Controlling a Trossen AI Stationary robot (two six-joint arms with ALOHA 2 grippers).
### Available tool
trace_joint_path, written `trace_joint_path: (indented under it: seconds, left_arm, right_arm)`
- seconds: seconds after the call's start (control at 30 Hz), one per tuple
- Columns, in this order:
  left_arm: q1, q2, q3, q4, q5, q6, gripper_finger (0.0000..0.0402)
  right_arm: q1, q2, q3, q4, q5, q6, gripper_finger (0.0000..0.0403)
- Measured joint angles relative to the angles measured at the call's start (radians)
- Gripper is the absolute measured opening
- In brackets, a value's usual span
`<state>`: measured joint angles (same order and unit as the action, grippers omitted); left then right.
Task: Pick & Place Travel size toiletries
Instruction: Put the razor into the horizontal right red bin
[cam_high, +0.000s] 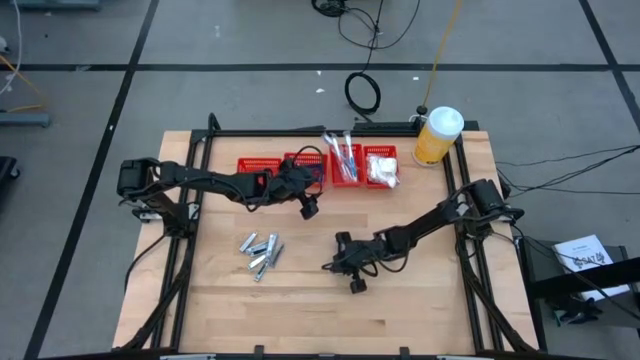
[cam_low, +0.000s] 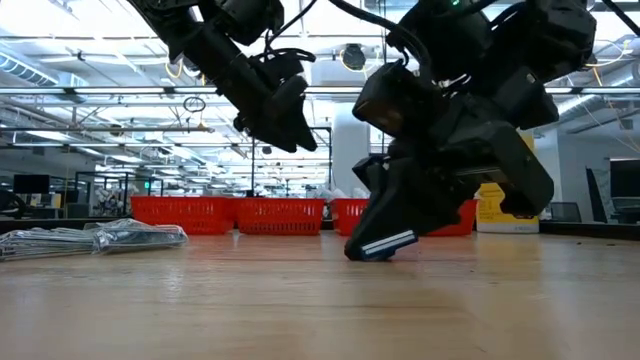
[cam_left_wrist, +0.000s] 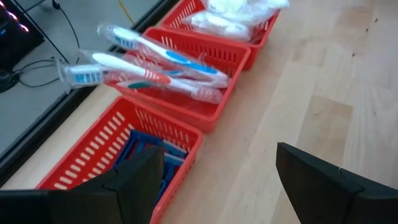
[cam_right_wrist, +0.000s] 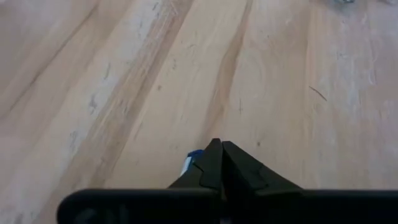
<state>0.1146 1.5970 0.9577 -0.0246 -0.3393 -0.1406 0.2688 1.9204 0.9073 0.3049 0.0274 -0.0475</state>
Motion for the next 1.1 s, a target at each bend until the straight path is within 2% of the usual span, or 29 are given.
trace_joint_path:
  seconds: [0.3,0.5,0.6,0.7,0.83,0.9,1.0,1.1]
  left_arm:
    - [0.0,0.0,0.0,-0.027,0.0,0.001,0.0294]
    - [0.0,0.0,0.0,-0.033,0.0,0.0,0.029]
    - [0.0,0.0,0.0,-0.034,0.0,-0.003,0.0291]
    - [0.0,0.0,0.0,-0.035,0.0,-0.013,0.0289]
    - [0.0,0.0,0.0,-0.033,0.0,-0.019,0.0285]
    - [0.0,0.0,0.0,-0.033,0.0,-0.025,0.0285]
    - [0.0,0.0,0.0,-0.033,0.0,-0.031,0.0287]
    - [0.0,0.0,0.0,-0.033,0.0,-0.038,0.0285]
  right_arm:
    - [0.0,-0.092,-0.003,0.021,0.035,-0.054,0.0001]
    - [0.015,-0.172,-0.003,-0.027,0.117,0.09,0.001]
    - [0.053,-0.22,-0.002,-0.106,0.162,0.158,0.0047]
    - [0.094,-0.237,-0.002,-0.17,0.243,0.203,0.0106]
    - [0.119,-0.202,-0.005,-0.137,0.34,0.185,0.019]
    - [0.112,-0.156,-0.006,-0.131,0.36,0.185,0.022]
    - [0.081,-0.091,-0.008,-0.094,0.336,0.186,0.0238]
    - [0.054,-0.041,-0.005,-0.074,0.31,0.193,0.023]
